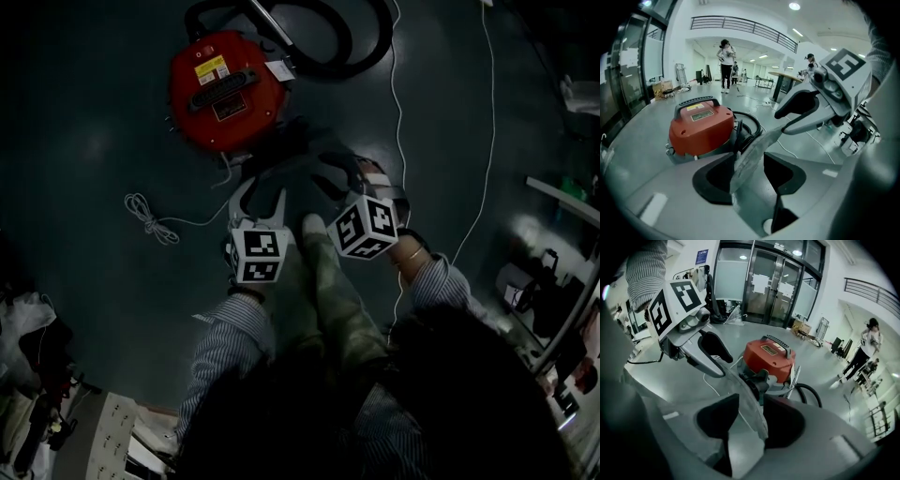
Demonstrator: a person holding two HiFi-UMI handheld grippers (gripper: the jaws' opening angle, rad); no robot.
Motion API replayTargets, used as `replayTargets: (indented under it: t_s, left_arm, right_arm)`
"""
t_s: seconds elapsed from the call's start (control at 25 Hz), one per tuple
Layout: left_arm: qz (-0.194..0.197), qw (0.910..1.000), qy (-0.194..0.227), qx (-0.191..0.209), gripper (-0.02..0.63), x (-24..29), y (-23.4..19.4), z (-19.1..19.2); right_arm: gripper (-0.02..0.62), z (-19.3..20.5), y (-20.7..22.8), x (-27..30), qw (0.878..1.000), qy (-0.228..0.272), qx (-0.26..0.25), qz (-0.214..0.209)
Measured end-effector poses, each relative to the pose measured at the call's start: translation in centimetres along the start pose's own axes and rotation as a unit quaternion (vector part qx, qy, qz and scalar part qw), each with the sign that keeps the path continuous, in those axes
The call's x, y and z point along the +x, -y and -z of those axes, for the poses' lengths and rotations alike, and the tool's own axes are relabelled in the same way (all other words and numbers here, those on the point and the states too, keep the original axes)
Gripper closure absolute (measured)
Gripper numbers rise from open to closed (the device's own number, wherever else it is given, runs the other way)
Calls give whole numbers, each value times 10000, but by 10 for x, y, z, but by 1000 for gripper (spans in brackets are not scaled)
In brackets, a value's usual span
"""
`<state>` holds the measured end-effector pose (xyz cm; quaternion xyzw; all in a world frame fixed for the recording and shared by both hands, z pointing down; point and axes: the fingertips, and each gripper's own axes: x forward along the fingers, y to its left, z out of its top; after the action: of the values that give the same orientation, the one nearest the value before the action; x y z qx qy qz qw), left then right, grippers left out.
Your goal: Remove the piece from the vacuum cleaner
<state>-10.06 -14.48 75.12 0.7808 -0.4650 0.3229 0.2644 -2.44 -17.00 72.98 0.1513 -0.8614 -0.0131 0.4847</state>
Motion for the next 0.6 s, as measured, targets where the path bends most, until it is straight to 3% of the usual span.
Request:
replayTargets:
  t_s: [0.24, 0.48, 0.6]
  left_arm:
    - [58, 9968, -500, 628, 384, 21, -9, 14]
    - [388, 9924, -932, 710, 389, 38, -11, 28]
    - [385, 9917, -1021, 684, 449, 44, -15, 31]
  right_arm:
    - [442, 12, 7, 23, 9992, -346, -159, -87]
    - [442, 26, 5, 41, 9971, -674, -187, -288]
    - [462, 28, 9, 46, 9974, -679, -129, -217]
